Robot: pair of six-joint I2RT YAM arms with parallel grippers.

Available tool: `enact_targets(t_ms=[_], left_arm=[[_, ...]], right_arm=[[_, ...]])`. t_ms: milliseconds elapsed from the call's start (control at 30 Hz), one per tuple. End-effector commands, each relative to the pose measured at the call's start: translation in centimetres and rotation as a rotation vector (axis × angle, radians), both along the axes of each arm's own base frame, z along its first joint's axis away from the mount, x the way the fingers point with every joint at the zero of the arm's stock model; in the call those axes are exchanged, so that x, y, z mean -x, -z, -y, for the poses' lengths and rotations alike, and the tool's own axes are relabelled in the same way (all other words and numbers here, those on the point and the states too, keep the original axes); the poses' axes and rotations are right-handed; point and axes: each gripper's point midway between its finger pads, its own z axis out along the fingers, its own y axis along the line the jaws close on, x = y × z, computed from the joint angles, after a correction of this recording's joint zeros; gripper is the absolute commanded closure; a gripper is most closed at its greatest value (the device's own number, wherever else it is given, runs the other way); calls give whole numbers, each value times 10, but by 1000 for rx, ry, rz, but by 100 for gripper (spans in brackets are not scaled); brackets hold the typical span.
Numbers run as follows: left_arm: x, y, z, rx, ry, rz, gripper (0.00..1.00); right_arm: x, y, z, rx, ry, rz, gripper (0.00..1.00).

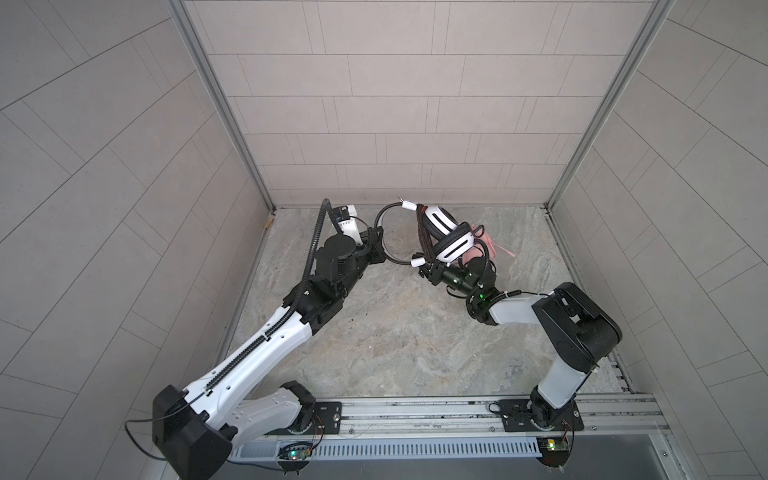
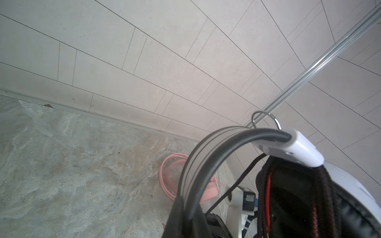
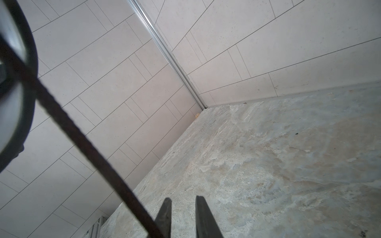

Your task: Wrap the headphones

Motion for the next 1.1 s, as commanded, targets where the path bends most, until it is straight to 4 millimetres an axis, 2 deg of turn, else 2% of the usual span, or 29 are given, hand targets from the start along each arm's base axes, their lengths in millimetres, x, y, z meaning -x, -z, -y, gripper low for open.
enact_targets(t_ms=[0,67,233,333,433,533,733,933,1067], left_arm=[[5,-65,-26,89,-121,177,100],[-1,-59,-36,62,-191,178,100],[-17,-42,-50,22,-326,189,100],[-27,-21,-58,0,-416,157,100],[-40,1,-54,-34,-445,127,100],[-53,28,-38,-99,-425,90,100],[-66,82,-20,-188,-390,44,100],[-61,112,-4,-171,-294,-4,100],[-51,128,1,-160,-256,-24,100]], right_arm=[[10,0,0,-55,-36,-24,81],[16,2,-1,-85,-49,-52,88],[41,7,2,-134,-81,-107,89],[53,9,6,-169,-96,-142,89],[60,7,9,-212,-102,-181,89],[67,-5,2,-265,-145,-211,89],[69,-48,-10,-375,-234,-239,89],[55,-80,-14,-468,-258,-252,89],[44,-91,-11,-512,-241,-252,89]])
